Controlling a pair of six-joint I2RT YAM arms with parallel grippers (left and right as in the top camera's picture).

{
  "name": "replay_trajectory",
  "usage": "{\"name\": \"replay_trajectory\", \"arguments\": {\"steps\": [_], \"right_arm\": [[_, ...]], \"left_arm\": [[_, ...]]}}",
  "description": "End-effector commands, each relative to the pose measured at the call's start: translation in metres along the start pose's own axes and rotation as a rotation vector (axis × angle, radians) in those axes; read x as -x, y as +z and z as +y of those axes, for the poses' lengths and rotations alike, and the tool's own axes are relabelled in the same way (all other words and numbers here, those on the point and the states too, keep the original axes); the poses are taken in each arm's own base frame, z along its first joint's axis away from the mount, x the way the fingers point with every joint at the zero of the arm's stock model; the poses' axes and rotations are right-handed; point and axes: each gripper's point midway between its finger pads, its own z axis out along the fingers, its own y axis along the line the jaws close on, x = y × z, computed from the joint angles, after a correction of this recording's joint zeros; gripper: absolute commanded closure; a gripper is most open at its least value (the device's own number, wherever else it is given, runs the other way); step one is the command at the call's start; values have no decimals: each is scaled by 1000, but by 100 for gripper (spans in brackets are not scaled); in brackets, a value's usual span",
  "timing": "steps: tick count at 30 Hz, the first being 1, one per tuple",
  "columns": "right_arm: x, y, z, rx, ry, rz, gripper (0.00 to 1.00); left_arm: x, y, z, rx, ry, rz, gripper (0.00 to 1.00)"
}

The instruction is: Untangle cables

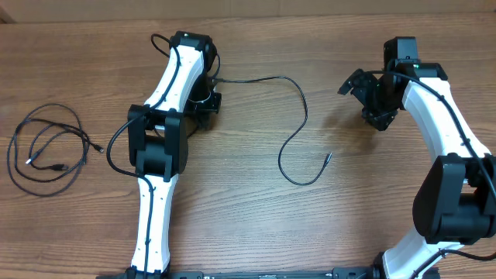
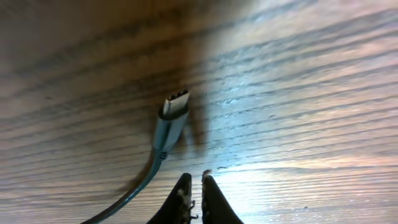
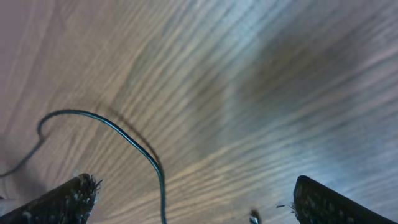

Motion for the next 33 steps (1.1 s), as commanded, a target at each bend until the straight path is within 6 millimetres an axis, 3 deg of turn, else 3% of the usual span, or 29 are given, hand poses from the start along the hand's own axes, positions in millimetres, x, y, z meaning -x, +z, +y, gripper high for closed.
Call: {"name": "replay_trajectory", "arguments": {"steps": [1,3,5,9,13,21,27,31,33], "right_arm": [[3,-2,1,4,-4,-21,0],[3,-2,1,4,-3,-20,0],[3,-2,1,4,-4,-20,0],[3,-2,1,4,-4,-20,0],[3,-2,1,4,-3,-20,0],[3,-2,1,4,-3,-20,0],[3,-2,1,4,-4,-20,0],[3,-2,1,4,-3,-20,0],[3,-2,1,4,-3,-20,0]], "left_arm": [[8,-31,2,-14,15,-99,89],[10,-32,6,4,12,-105,85],[13,-30,14,42,8,-115,71],[21,-29,17,63,12,-144,63],[25,-30,17,62,12,-162,65],[25,-21,2,10,28,-152,96],[24,-17,-6,6,43,-146,94],[26,-17,-6,15,47,-155,78],[25,-17,-6,18,50,-149,75]]}}
